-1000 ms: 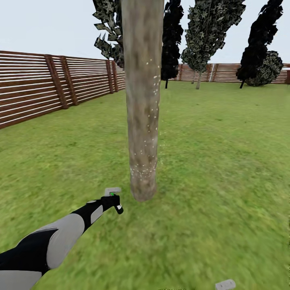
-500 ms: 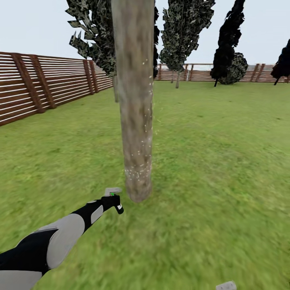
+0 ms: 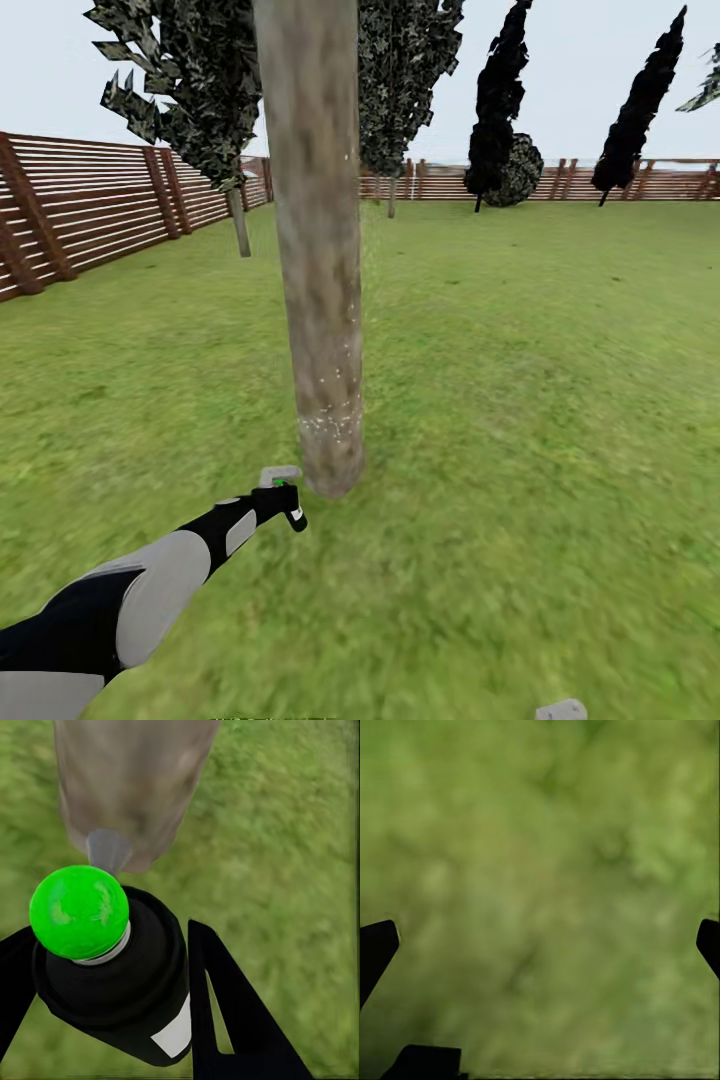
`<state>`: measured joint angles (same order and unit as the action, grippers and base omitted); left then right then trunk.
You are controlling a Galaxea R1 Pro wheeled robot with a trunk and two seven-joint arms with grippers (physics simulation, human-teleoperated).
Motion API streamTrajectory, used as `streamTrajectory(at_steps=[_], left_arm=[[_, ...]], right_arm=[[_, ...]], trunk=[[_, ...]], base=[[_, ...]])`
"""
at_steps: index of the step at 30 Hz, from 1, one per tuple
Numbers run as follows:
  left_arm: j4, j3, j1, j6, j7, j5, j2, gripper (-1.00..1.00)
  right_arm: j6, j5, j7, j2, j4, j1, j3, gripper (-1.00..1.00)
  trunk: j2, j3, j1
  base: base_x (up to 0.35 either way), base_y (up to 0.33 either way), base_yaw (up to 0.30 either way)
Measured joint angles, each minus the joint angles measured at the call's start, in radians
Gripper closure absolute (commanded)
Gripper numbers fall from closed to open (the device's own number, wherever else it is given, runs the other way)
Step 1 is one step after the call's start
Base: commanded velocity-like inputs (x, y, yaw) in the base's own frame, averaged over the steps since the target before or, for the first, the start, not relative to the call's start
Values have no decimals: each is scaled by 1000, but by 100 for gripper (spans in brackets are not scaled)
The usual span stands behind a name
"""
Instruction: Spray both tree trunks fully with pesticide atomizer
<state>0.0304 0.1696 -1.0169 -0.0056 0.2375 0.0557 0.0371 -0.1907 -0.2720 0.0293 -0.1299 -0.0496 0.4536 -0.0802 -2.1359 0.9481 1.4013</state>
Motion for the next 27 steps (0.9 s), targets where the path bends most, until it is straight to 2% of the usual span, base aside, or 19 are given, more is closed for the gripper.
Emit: streamTrajectory(at_steps=[11,17,19,20,21,22,24,25,26,27], left_arm=[[0,1,1,3,-1,1,-1,100],[2,0,2,-2,4,1,1,100],[5,0,2,0,17,-1,1,100],[13,-4,2,10,38,-2,2,100],[32,-7,2,36,49,-3,7,100],[78,-6,1,92,55,-4,10,100],[231,-7,1,289,62,-5,12,100],[355,-10,2,460,64,3,11,100],[472,-8,1,554,66,-5,7,100],[530,-8,1,610,69,-2,-1,100]], right_arm=[[1,-1,0,0,-1,-1,0,-100],[0,-1,1,4,1,-1,1,-100],[-1,1,1,12,16,-1,1,-100],[-3,2,-1,26,57,0,1,-100],[-2,3,-1,35,89,0,1,-100],[-3,3,-1,41,109,0,0,-100],[-4,3,-2,46,131,0,-1,-100],[-5,3,-3,49,138,0,-1,-100],[-5,3,-3,50,140,0,-1,-100],[-5,3,-3,51,139,0,-2,-100]], trunk=[[0,0,0],[0,0,0],[0,0,0],[0,0,0],[0,0,0],[0,0,0],[0,0,0],[0,0,0],[0,0,0],[0,0,0]], base=[[-212,317,-300],[-44,60,-97],[-6,8,-13],[-2,3,-5],[-2,2,-4],[-1,1,-2],[0,0,-1],[0,0,0],[0,0,0],[0,0,0]])
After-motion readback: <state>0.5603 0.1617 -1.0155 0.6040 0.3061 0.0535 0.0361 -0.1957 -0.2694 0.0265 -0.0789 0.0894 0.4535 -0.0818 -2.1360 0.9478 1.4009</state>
